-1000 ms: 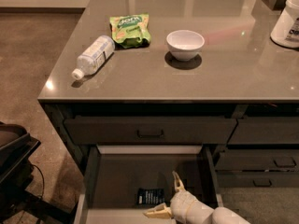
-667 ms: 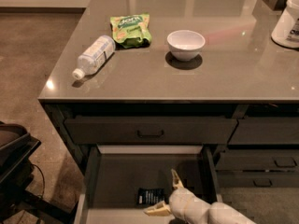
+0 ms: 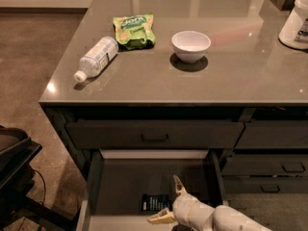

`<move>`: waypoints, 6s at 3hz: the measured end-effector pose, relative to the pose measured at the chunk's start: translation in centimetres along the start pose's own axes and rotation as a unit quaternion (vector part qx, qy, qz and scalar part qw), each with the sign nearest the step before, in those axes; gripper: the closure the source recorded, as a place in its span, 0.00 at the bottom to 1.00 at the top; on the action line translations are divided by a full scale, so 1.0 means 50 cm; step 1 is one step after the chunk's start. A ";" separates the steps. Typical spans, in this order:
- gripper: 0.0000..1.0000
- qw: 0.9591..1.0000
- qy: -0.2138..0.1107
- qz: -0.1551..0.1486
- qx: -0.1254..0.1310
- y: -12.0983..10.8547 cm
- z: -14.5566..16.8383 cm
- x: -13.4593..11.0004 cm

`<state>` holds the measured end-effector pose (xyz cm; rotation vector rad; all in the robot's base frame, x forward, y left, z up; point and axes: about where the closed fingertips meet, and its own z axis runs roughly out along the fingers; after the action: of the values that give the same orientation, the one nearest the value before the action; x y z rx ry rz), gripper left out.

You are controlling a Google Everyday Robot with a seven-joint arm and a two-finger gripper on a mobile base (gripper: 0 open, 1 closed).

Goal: Pick rxbar blueberry from middle drawer and place on counter

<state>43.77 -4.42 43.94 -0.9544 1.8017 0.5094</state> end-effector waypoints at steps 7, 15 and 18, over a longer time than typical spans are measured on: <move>0.00 0.989 0.077 -0.022 -0.123 0.065 0.141 0.098; 1.00 0.982 0.083 0.004 -0.167 0.083 0.144 0.112; 1.00 0.991 0.008 -0.064 -0.119 0.039 -0.180 -0.219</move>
Offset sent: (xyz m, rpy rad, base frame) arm 0.0085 0.0282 -0.0564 -0.0795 0.0316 0.0652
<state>39.21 -5.44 57.47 -1.2327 1.7051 0.6476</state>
